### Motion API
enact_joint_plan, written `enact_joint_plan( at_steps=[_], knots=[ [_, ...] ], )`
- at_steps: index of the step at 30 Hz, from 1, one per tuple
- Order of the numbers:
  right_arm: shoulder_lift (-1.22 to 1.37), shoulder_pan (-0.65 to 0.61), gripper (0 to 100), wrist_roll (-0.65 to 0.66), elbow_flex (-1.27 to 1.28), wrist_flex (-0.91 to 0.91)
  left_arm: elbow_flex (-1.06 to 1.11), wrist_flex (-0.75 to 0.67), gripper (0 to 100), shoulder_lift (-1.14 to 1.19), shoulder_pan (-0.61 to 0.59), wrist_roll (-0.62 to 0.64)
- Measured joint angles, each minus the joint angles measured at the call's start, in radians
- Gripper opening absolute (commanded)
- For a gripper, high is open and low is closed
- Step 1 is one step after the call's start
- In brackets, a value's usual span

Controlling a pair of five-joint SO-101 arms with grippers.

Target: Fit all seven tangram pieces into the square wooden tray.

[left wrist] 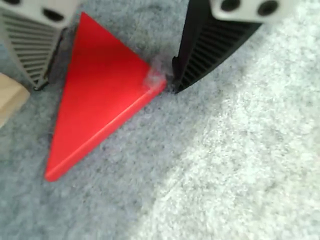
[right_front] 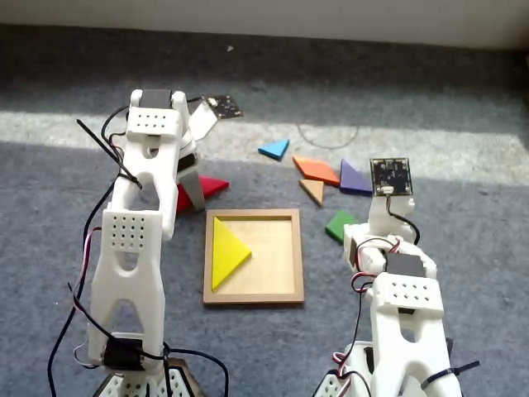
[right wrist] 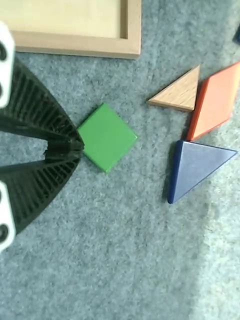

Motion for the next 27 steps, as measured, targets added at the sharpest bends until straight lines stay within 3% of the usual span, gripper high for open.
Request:
enact_joint_plan(
  at_steps=[21, 27],
  knots=[
    [0.0, 0.0, 1.1, 0.0, 0.0, 0.0, 0.0, 0.0, 37, 0.0, 0.02, 0.005],
    [0.0, 0.0, 1.1, 0.0, 0.0, 0.0, 0.0, 0.0, 37, 0.0, 0.02, -0.075]
  ],
)
